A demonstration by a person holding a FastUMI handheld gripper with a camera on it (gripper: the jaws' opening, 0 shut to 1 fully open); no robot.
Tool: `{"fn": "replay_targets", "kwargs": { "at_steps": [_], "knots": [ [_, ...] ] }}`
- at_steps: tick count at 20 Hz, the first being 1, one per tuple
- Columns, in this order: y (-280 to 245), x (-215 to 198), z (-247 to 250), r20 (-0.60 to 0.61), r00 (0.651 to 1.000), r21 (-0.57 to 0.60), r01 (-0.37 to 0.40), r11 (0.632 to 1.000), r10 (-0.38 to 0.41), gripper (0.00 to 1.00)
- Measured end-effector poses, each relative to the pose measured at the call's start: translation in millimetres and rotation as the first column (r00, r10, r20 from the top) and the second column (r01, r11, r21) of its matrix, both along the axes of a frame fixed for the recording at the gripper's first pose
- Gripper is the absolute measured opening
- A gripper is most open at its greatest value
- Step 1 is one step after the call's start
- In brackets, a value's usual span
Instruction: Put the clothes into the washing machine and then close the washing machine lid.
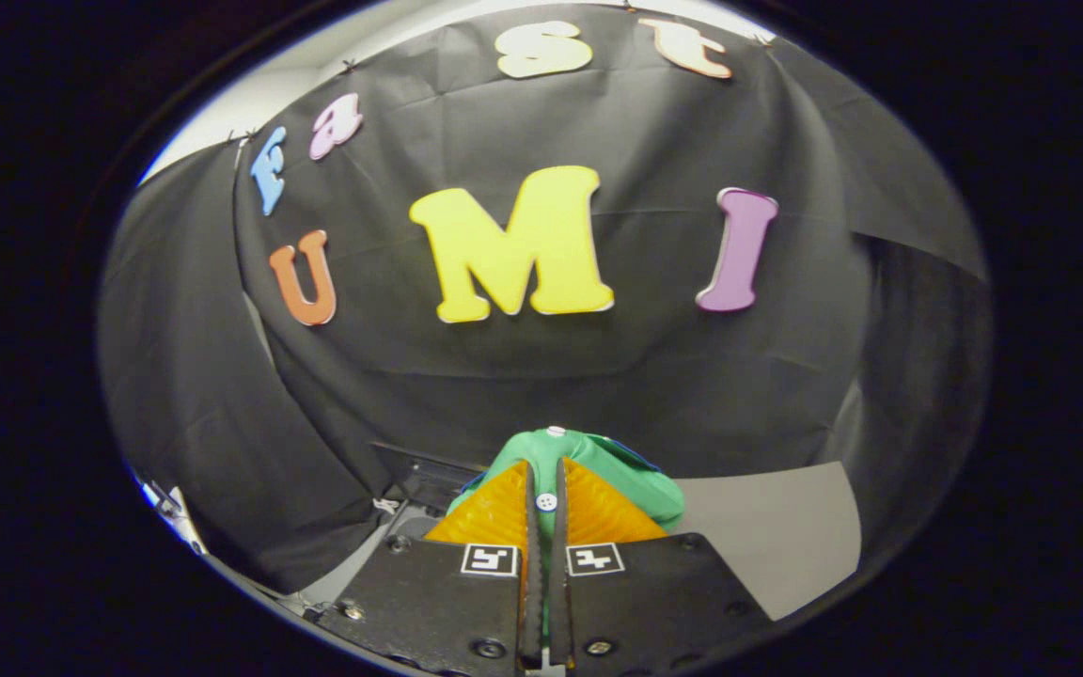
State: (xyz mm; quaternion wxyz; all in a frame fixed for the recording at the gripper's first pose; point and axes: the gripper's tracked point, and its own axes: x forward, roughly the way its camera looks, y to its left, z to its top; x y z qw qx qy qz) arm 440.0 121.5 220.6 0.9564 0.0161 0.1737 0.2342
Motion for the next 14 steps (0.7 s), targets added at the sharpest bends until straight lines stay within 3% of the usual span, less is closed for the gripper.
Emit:
{"fn": "replay_targets", "kwargs": {
  "at_steps": [7, 14],
  "knots": [
    [118, -15, -2, -0.008, 0.985, -0.022, -0.175, 0.984, 0.175, 0.06],
    [204, -27, -14, -0.027, 0.955, -0.028, -0.296, 0.955, 0.295, 0.06]
  ]
}}
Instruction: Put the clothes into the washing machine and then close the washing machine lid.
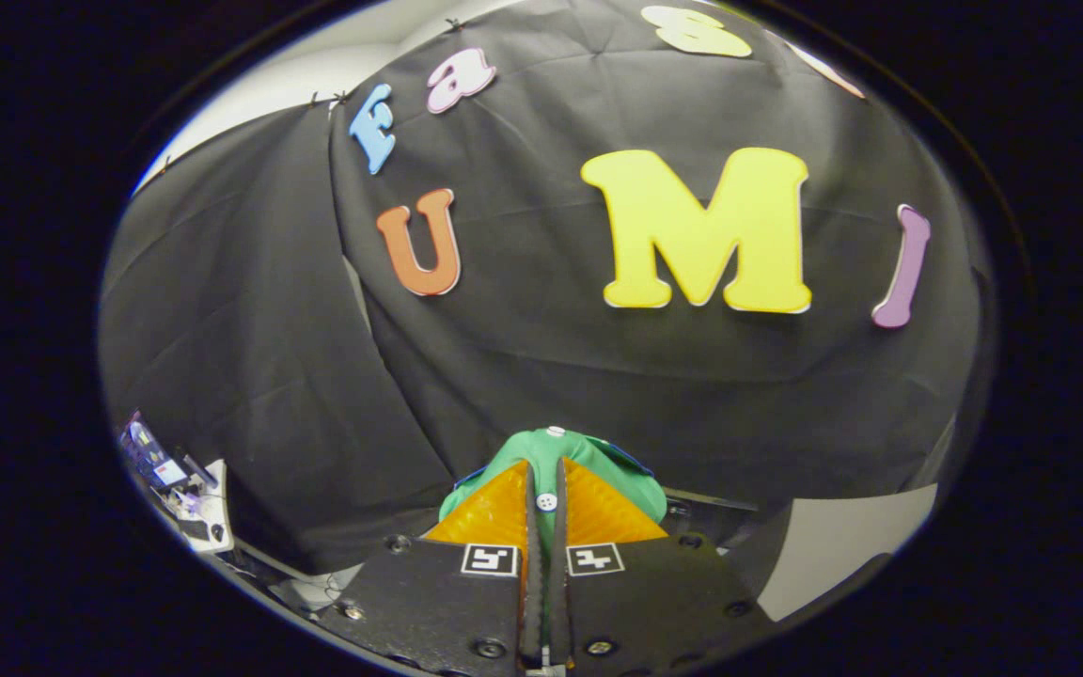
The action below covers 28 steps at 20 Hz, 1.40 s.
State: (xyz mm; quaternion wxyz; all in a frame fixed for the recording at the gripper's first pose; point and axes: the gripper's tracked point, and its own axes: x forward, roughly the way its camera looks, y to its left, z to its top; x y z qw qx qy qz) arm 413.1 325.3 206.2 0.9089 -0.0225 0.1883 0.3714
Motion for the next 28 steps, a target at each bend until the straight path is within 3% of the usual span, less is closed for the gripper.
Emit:
{"fn": "replay_targets", "kwargs": {
  "at_steps": [7, 28],
  "knots": [
    [34, 2, -61, -0.04, 0.999, -0.031, -0.004, 1.0, 0.003, 0.06],
    [28, 61, -311, -0.226, 0.948, -0.183, 0.185, 0.966, -0.225, 0.06]
  ]
}}
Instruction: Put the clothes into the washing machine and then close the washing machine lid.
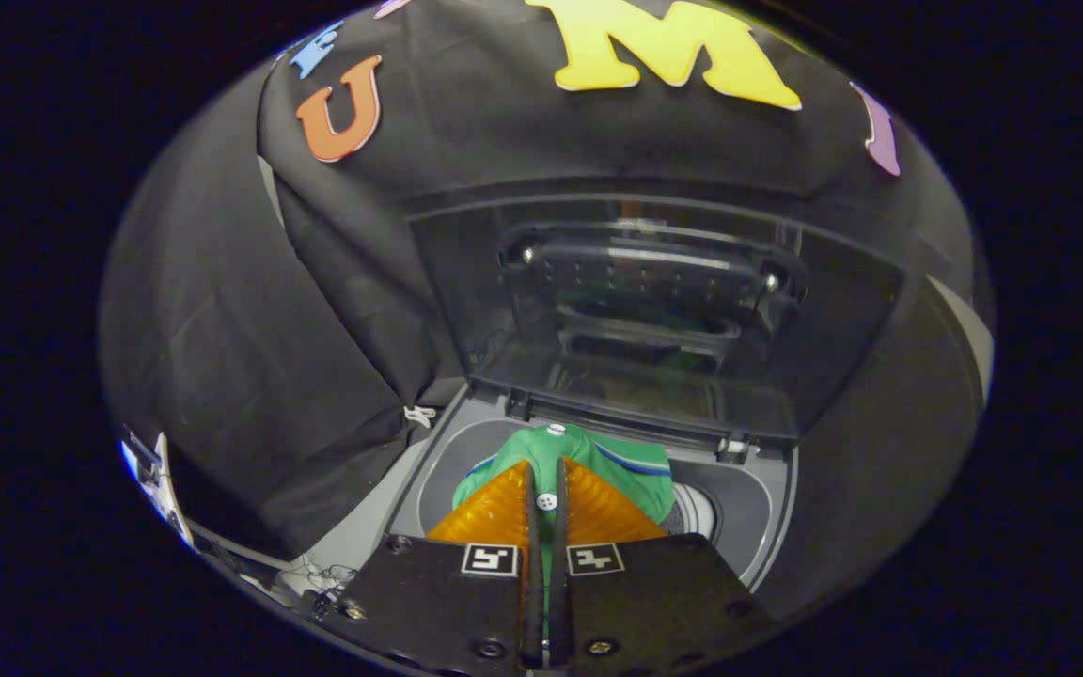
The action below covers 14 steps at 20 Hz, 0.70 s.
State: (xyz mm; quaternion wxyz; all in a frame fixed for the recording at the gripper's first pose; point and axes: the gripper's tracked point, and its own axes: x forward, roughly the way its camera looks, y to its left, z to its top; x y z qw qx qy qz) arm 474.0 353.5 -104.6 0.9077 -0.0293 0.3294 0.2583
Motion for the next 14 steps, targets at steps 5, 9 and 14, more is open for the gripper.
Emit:
{"fn": "replay_targets", "kwargs": {
  "at_steps": [5, 9, 14],
  "knots": [
    [-14, 10, -63, -0.108, 0.989, -0.059, 0.094, 0.994, -0.1, 0.06],
    [-18, 8, -94, -0.162, 0.979, -0.124, 0.105, 0.987, -0.125, 0.06],
    [-23, 5, -120, -0.203, 0.969, -0.163, 0.11, 0.981, -0.142, 0.06]
  ]
}}
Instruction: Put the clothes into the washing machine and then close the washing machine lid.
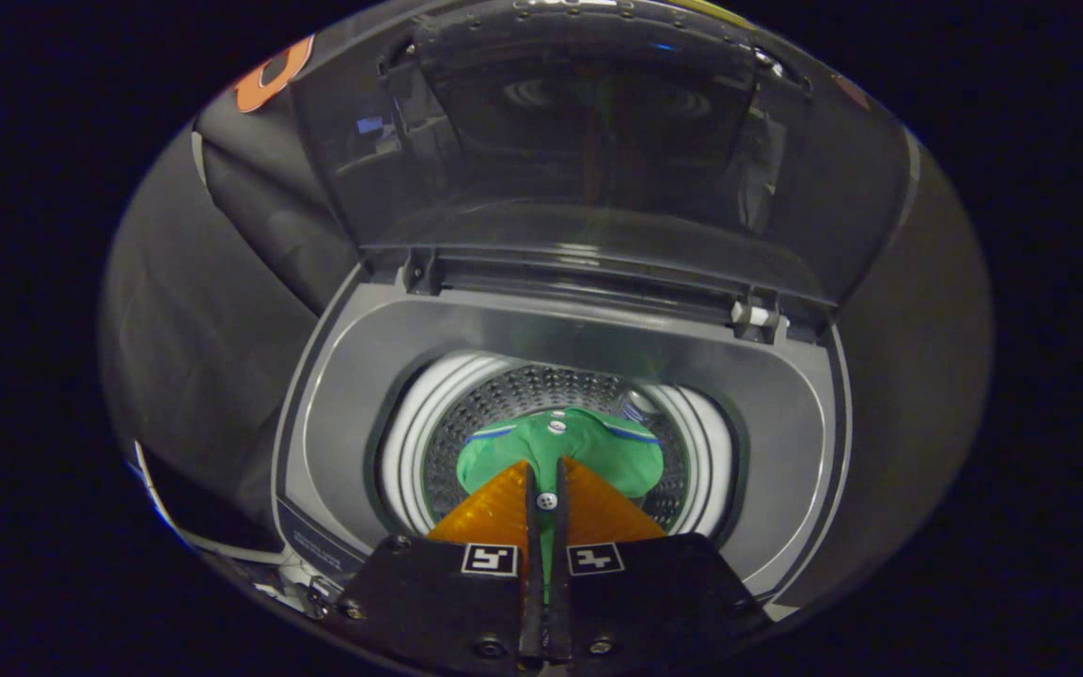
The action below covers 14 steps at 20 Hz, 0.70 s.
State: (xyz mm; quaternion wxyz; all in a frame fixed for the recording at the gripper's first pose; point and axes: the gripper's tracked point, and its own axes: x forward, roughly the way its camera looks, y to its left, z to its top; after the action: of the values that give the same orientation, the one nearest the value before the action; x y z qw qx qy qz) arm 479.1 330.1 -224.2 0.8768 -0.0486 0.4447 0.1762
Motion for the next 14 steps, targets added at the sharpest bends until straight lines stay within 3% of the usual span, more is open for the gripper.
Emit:
{"fn": "replay_targets", "kwargs": {
  "at_steps": [14],
  "knots": [
    [-2.8, -0.5, 0.2, -0.004, 1.0, 0.008, -0.004, 1.0, 0.004, 0.06]
  ]
}}
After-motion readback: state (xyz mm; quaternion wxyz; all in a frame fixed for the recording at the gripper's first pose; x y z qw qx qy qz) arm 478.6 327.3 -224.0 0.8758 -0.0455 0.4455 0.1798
